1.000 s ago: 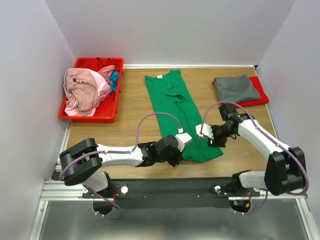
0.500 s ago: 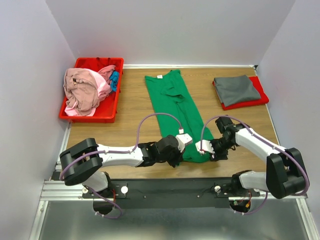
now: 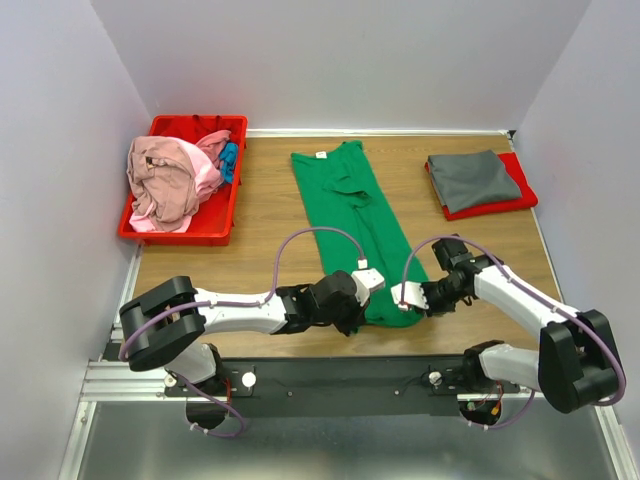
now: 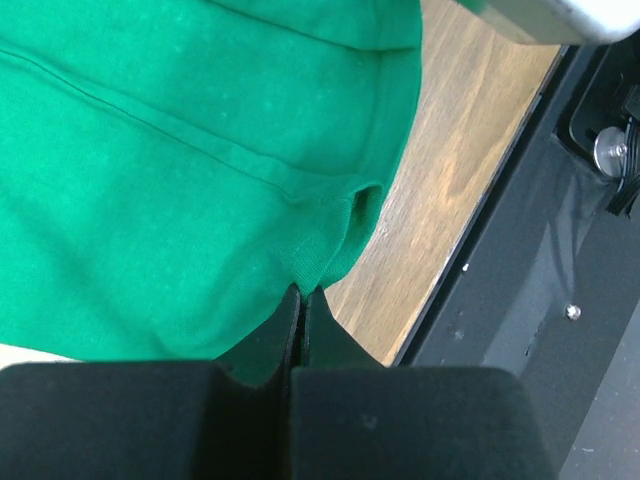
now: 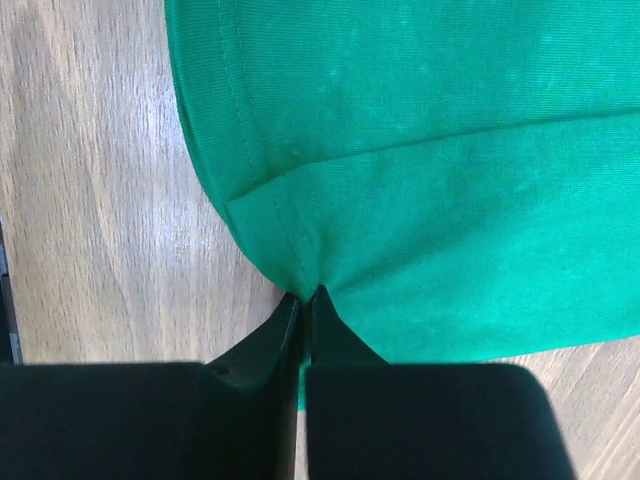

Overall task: Fold and stack the t-shirts
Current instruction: Fold the tshirt

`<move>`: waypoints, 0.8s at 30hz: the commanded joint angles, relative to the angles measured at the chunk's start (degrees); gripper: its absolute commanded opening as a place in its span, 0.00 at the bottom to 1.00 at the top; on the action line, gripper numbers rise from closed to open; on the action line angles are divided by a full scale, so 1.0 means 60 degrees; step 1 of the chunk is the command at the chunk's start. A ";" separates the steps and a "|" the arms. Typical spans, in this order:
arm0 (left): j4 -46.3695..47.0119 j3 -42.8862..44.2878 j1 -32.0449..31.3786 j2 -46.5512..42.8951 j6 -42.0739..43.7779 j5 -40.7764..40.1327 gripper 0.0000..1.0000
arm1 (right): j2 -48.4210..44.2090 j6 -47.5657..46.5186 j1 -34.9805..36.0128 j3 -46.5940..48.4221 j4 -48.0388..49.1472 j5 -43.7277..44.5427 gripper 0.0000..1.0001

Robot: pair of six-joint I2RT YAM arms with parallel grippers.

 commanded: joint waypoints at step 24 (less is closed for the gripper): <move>0.0071 0.1422 0.3174 0.0254 0.1092 0.0639 0.00 | 0.4121 0.3102 0.0043 0.6283 0.0095 0.0351 0.00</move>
